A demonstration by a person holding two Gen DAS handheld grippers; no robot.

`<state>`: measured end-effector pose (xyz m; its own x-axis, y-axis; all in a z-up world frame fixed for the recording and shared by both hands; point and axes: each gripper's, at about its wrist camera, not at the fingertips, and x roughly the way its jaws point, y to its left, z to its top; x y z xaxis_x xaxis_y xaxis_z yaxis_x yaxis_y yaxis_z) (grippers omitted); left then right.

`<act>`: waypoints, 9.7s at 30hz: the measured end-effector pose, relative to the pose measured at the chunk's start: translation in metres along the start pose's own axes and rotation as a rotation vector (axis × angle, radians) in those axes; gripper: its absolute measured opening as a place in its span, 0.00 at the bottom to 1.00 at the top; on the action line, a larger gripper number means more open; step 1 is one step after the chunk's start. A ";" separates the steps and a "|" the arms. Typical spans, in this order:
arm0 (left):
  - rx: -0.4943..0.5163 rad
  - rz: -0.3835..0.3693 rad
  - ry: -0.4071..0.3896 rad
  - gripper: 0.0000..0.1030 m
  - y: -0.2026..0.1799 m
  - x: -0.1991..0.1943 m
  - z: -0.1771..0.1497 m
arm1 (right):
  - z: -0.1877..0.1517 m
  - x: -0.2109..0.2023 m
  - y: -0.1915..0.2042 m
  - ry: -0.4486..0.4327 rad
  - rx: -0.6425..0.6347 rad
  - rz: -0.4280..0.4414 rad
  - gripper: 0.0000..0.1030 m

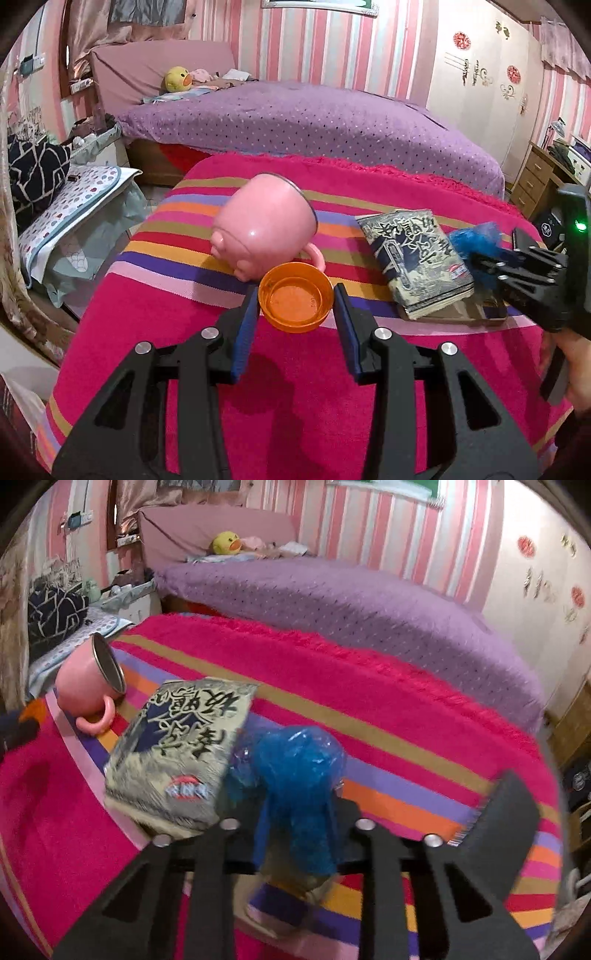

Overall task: Collect trash
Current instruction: 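Grasp the blue plastic bag with the right gripper while the left holds the lid, then carry the orange lid and blue bag over the blue basket, then open the left gripper to drop the lid while the right releases the bag, then move the left gripper to the printed snack package and grasp it, then grasp the cream round cup with the right gripper while the left holds the package, then carry the snack package and cream cup over the blue basket, then open the left gripper to drop the package while the right drops the cup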

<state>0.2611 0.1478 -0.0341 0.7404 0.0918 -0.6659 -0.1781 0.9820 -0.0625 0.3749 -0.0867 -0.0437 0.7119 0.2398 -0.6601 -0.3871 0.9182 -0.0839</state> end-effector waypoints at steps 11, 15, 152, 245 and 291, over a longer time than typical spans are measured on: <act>0.042 -0.074 -0.043 0.38 -0.051 -0.045 -0.012 | -0.068 -0.136 -0.067 -0.086 0.119 -0.113 0.23; 0.044 -0.129 -0.068 0.38 -0.081 -0.070 -0.020 | -0.105 -0.184 -0.079 -0.101 0.113 -0.180 0.23; 0.104 0.049 0.037 0.79 -0.101 0.058 0.010 | -0.126 -0.127 -0.125 -0.033 0.257 -0.265 0.95; 0.289 -0.199 -0.115 0.00 -0.257 -0.106 -0.080 | -0.192 -0.252 -0.192 -0.069 0.234 -0.321 0.60; 0.390 -0.329 -0.225 0.95 -0.346 -0.186 -0.126 | -0.282 -0.336 -0.305 -0.177 0.598 -0.568 0.96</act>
<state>0.1038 -0.2300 0.0180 0.8442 -0.2390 -0.4797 0.3071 0.9493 0.0675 0.0885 -0.5359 -0.0063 0.8051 -0.3085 -0.5066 0.3976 0.9145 0.0749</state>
